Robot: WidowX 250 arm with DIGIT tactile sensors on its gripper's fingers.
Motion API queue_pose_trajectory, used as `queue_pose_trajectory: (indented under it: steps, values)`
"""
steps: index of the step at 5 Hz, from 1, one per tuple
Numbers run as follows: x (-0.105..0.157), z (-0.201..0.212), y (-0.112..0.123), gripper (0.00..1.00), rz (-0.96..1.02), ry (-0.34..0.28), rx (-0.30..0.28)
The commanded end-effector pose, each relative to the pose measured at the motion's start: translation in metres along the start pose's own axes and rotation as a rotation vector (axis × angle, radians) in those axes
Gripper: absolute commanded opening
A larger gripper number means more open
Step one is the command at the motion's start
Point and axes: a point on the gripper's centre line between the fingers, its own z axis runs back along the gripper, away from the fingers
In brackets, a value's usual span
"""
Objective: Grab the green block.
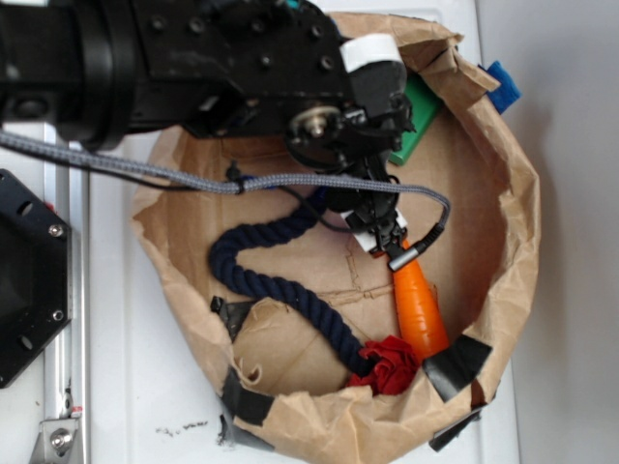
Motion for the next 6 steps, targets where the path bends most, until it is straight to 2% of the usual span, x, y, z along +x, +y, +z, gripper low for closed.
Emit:
queue_pose_trajectory:
  steps: [1, 4, 6]
  values:
    - [0.032, 0.013, 0.015, 1.0, 0.062, -0.083, -0.008]
    - [0.042, 0.0, 0.006, 1.0, 0.024, -0.1, 0.023]
    - [0.045, -0.007, 0.001, 1.0, 0.028, -0.11, 0.012]
